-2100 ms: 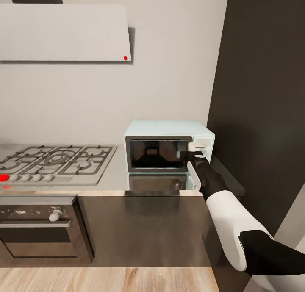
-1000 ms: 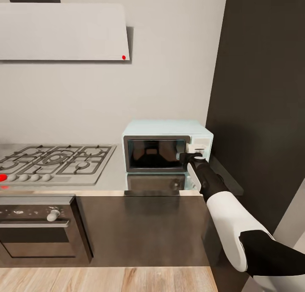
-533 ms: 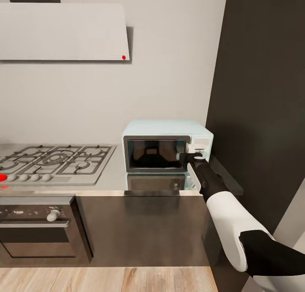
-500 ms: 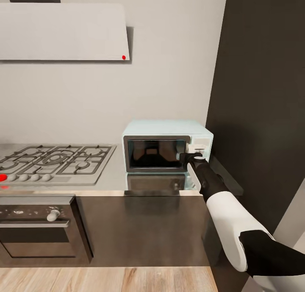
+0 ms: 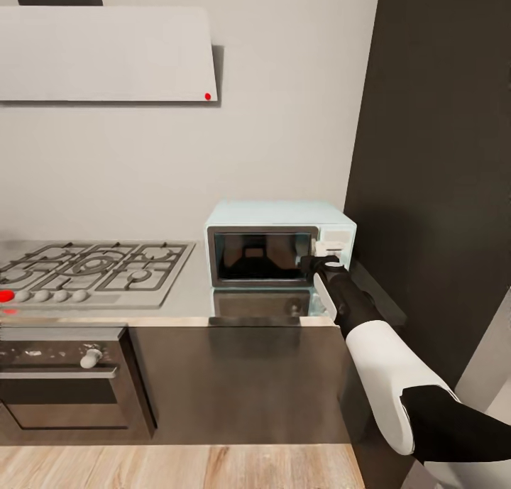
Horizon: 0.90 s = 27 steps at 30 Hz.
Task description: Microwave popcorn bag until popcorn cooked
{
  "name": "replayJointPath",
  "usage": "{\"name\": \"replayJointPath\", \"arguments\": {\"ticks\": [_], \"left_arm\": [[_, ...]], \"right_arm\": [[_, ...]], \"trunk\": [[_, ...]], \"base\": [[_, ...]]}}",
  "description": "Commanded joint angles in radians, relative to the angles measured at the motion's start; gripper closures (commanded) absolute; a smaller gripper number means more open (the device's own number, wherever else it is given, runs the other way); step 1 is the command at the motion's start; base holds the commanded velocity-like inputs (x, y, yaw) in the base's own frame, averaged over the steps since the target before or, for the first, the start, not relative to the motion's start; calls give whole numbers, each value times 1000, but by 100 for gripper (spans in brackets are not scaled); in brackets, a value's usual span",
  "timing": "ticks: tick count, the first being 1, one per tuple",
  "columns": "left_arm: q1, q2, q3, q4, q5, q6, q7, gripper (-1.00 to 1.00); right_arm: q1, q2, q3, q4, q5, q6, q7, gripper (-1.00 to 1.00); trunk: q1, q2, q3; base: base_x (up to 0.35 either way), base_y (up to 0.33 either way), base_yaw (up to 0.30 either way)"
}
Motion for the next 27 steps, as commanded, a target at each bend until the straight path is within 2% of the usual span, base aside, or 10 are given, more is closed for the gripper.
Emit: {"name": "replayJointPath", "arguments": {"ticks": [1,16,17,27], "left_arm": [[1,0,4,-1,1,-1,0,-100],[0,0,4,-1,1,-1,0,-100],[1,0,4,-1,1,-1,0,-100],[0,0,4,-1,1,-1,0,-100]], "right_arm": [[0,0,3,-1,3,7,-4,-100],[0,0,3,-1,1,6,-3,-100],[0,0,3,-1,1,6,-3,100],[0,0,3,-1,1,5,-6,100]], "trunk": [[0,-1,-1],[0,-1,-1],[0,-1,-1],[0,-1,-1]], "base": [[-29,0,0],[-2,0,0],[0,0,0],[0,0,0]]}}
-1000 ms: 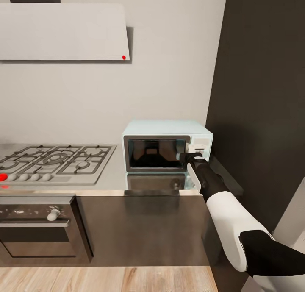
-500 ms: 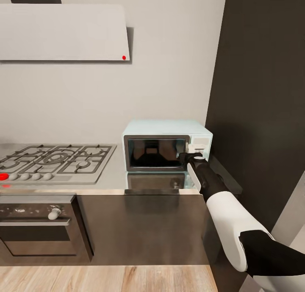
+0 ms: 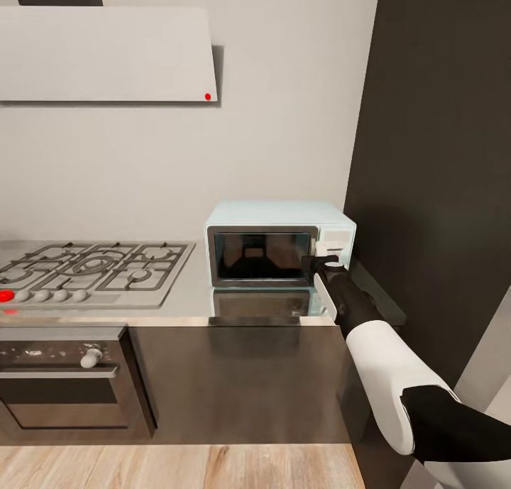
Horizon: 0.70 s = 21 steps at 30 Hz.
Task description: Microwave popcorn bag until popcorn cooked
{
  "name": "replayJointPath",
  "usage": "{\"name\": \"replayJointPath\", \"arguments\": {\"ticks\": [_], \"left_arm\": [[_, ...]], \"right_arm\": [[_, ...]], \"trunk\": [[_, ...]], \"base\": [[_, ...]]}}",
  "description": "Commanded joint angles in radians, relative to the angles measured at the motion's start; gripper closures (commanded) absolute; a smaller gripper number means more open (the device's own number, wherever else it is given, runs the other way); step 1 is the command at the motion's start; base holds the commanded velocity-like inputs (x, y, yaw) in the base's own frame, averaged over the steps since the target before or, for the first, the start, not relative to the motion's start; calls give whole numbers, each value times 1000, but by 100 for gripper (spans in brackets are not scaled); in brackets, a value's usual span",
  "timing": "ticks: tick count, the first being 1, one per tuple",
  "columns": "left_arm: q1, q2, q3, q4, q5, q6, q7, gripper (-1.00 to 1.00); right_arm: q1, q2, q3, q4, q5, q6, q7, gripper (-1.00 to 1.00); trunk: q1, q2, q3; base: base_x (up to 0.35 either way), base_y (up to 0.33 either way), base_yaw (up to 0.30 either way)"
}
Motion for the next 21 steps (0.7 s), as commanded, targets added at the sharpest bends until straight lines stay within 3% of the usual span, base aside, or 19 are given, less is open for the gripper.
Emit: {"name": "replayJointPath", "arguments": {"ticks": [1,14,21], "left_arm": [[0,0,4,-1,1,-1,0,-100],[0,0,1,-1,0,-1,0,-100],[0,0,0,-1,0,-1,0,-100]], "right_arm": [[0,1,5,-1,-16,3,-1,100],[0,1,5,-1,-15,3,-3,100],[0,1,5,-1,-16,3,-4,100]], "trunk": [[0,0,-1],[0,0,-1],[0,0,-1]], "base": [[0,0,0],[-4,0,0],[-192,0,0]]}}
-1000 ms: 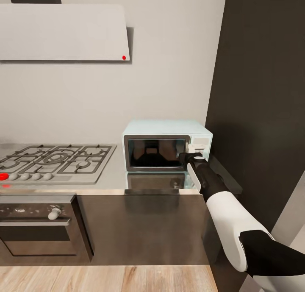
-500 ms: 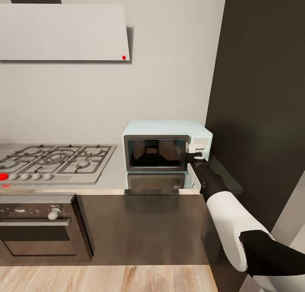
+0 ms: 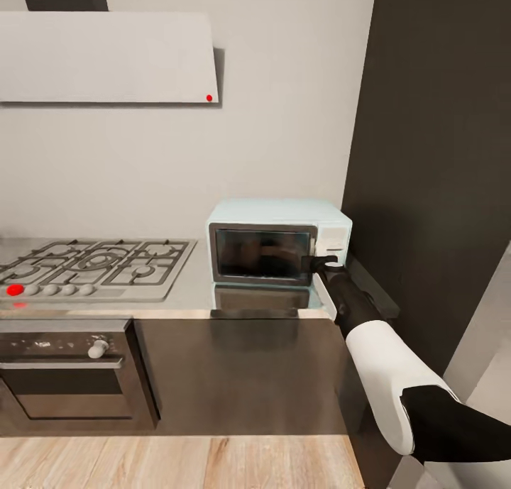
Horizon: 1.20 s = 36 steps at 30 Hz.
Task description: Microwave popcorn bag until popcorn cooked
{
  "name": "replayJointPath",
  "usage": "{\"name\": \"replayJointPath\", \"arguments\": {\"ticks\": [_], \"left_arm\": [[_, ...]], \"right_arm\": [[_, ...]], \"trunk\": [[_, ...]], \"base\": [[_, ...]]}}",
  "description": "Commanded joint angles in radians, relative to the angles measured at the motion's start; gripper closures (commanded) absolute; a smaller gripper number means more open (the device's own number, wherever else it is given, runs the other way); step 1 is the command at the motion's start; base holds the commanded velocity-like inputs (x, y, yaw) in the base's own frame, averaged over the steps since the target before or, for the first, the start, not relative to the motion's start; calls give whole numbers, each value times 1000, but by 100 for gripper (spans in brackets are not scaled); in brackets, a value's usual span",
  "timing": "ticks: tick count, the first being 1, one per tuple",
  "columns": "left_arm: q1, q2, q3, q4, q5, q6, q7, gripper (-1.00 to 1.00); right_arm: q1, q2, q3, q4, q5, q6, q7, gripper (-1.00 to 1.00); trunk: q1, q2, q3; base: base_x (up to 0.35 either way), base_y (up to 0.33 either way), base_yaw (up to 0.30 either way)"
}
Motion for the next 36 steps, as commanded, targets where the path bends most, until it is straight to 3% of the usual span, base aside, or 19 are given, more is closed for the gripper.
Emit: {"name": "replayJointPath", "arguments": {"ticks": [1,20,21,22,26,32,36], "left_arm": [[0,0,4,-1,2,-1,0,-100],[1,0,4,-1,2,-1,0,-100],[1,0,8,-3,2,-1,0,-100],[1,0,8,-3,2,-1,0,-100],[0,0,8,-3,2,-1,0,-100],[1,0,8,-3,2,-1,0,-100],[0,0,8,-3,2,-1,0,-100]], "right_arm": [[-1,-1,2,-2,10,8,-3,100],[-1,-1,2,-2,13,8,-2,100],[-1,-4,4,4,-2,8,81,100],[-1,3,5,6,-13,7,86,100],[-1,10,5,7,51,6,77,100],[-1,4,5,7,4,5,63,100],[-1,3,5,8,-55,5,63,100]], "trunk": [[0,-1,-1],[0,-1,-1],[0,-1,-1],[0,-1,-1],[0,-1,-1],[0,-1,-1],[0,-1,-1]], "base": [[-227,0,0],[-160,0,0],[0,0,0],[0,0,0],[0,0,0],[-24,0,0],[-161,0,0]]}}
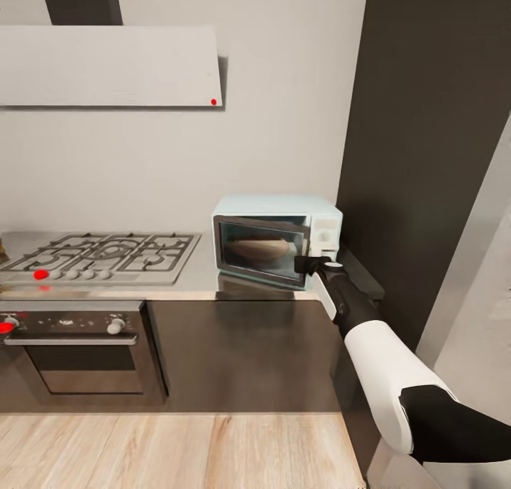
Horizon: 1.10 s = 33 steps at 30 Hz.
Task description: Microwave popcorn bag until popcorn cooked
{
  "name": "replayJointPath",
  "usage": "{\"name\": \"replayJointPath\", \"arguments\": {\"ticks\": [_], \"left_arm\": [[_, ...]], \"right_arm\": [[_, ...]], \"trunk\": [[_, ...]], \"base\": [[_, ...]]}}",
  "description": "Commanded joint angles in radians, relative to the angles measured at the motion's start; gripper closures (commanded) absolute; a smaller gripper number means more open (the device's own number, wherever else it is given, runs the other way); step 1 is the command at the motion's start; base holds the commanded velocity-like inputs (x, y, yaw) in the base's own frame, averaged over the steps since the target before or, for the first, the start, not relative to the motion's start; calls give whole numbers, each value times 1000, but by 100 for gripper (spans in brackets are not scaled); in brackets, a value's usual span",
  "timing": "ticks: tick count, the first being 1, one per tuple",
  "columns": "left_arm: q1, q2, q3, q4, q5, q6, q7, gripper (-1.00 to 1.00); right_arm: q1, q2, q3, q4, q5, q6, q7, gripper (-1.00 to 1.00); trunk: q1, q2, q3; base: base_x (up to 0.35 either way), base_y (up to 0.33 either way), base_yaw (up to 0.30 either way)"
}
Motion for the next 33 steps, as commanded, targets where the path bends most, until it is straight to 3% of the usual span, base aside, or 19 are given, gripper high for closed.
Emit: {"name": "replayJointPath", "arguments": {"ticks": [1,9,10,23,24,33], "left_arm": [[1,0,5,-2,1,-1,0,-100],[1,0,5,-2,1,-1,0,-100],[1,0,5,-2,1,-1,0,-100],[1,0,5,-2,1,-1,0,-100],[1,0,5,-2,1,-1,0,-100],[1,0,5,-2,1,-1,0,-100]], "right_arm": [[0,-3,1,5,1,8,-14,100],[0,-3,1,5,-107,8,19,100],[0,-3,1,5,96,8,-15,100],[0,-4,1,5,95,11,-9,100],[0,-4,1,5,95,12,-9,-100],[0,-6,2,5,97,17,-1,-100]], "trunk": [[0,0,-1],[0,0,-1],[0,0,-1],[0,0,-1],[0,0,-1],[0,0,-1]], "base": [[-182,0,0],[-151,0,0],[-73,0,0],[-5,0,0],[0,0,0],[0,0,0]]}}
